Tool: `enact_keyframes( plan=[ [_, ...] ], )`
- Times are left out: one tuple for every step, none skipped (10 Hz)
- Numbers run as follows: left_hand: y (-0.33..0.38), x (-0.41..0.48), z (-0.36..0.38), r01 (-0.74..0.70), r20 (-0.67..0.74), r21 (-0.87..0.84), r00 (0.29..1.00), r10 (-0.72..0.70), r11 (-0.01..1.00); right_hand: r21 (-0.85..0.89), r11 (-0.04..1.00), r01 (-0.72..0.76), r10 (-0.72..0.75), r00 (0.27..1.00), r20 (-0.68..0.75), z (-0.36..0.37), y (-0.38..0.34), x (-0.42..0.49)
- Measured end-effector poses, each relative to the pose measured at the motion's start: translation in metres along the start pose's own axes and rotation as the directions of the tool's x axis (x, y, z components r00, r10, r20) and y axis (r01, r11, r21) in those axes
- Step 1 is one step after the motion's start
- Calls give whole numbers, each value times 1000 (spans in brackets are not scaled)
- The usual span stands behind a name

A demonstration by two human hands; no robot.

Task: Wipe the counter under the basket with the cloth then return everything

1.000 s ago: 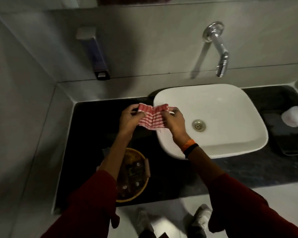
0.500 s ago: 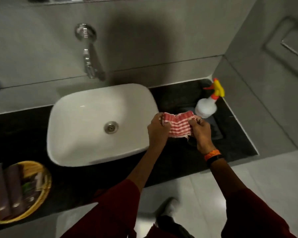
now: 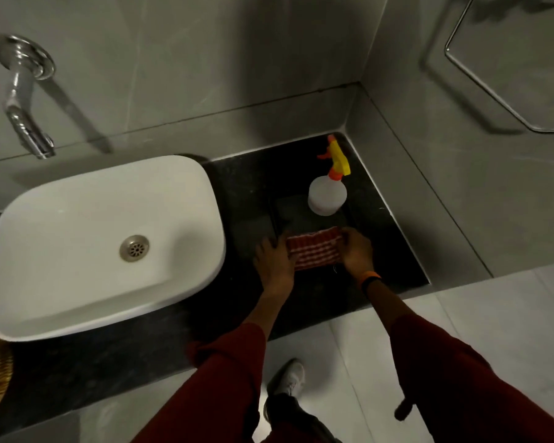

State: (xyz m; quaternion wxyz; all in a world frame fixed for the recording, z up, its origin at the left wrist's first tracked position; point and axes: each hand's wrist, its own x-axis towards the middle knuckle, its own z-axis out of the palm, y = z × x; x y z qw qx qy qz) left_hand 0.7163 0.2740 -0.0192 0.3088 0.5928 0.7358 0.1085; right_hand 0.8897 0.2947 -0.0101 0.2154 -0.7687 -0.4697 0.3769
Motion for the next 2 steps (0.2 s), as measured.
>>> enact_keyframes(
  plan=[
    [-6, -2, 0, -39, 46, 138, 998, 33, 990, -296, 950, 97, -115, 992, -42, 0, 2, -5],
    [-3, -4, -6, -172, -37, 111, 984, 177, 979, -337, 918, 211, -258, 961, -103, 3, -13, -9]
  ],
)
